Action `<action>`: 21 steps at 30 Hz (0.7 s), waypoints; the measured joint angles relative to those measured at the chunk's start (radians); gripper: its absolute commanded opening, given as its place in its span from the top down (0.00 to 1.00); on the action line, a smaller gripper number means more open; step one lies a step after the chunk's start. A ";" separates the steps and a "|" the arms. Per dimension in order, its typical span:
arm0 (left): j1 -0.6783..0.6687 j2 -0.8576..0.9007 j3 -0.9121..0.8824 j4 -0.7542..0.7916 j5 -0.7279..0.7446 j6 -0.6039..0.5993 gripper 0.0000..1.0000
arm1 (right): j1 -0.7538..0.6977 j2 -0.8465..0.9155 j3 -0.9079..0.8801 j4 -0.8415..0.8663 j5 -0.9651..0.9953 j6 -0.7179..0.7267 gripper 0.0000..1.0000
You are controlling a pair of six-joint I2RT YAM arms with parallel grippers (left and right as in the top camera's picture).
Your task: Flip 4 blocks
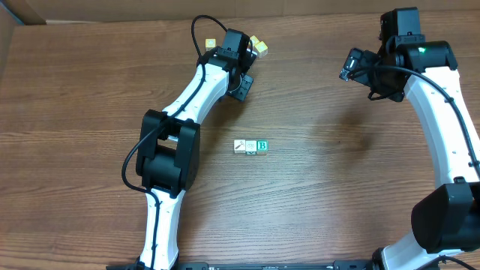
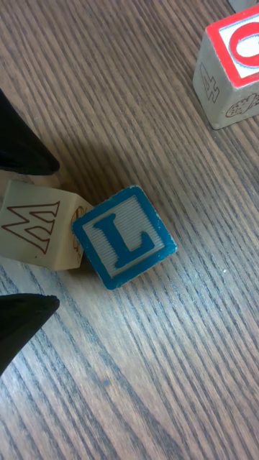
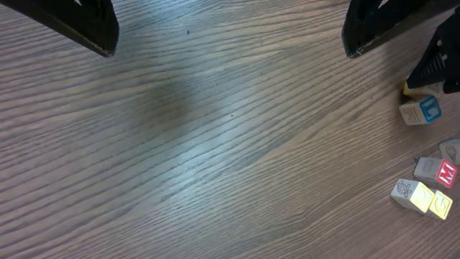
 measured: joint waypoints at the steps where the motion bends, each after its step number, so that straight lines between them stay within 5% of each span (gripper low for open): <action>1: 0.001 0.000 0.000 -0.002 0.000 0.000 0.54 | 0.000 0.000 0.000 0.000 0.000 0.000 0.00; 21: 0.017 0.002 -0.008 0.005 0.057 0.106 0.61 | 0.000 0.000 0.000 0.001 0.000 0.000 0.00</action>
